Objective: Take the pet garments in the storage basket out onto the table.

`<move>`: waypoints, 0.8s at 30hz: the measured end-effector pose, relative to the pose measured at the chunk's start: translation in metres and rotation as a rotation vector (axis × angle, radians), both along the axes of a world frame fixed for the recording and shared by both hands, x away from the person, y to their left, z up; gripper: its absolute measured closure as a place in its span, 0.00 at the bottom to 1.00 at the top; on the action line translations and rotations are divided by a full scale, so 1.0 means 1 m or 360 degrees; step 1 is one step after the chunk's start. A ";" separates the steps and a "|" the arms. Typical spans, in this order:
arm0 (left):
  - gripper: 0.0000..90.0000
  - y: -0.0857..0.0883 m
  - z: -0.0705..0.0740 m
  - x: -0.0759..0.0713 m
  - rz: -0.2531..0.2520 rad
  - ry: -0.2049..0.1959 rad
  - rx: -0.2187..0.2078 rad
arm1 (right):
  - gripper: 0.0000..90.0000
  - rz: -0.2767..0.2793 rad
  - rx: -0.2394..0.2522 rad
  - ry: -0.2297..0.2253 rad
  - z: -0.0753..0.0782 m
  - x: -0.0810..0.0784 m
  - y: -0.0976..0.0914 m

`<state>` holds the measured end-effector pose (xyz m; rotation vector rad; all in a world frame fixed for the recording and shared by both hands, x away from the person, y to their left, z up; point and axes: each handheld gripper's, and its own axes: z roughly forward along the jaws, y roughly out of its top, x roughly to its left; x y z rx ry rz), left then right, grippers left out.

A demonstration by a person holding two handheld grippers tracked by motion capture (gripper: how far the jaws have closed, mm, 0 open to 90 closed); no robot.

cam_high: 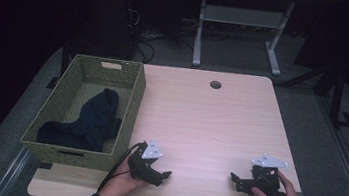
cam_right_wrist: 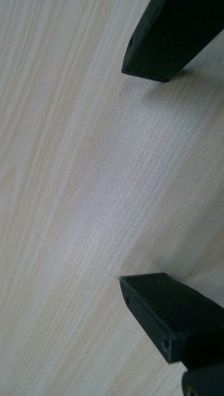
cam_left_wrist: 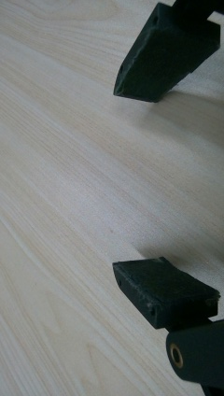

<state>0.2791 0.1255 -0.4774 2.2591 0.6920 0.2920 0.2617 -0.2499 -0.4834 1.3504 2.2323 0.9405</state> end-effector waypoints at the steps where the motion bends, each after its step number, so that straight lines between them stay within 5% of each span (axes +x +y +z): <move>1: 0.14 0.000 0.000 0.000 0.0000 0.0001 -0.0001 | 0.01 0.0001 -0.0001 -0.0001 0.000 0.000 0.000; 17: 0.14 0.000 0.003 0.006 -0.0004 0.0021 0.0041 | 0.01 0.0007 -0.0004 -0.0001 0.000 0.000 0.000; 24: 0.14 -0.001 0.010 0.007 -0.0002 0.0013 0.0007 | 0.01 0.0006 -0.0003 0.0000 0.000 0.000 0.000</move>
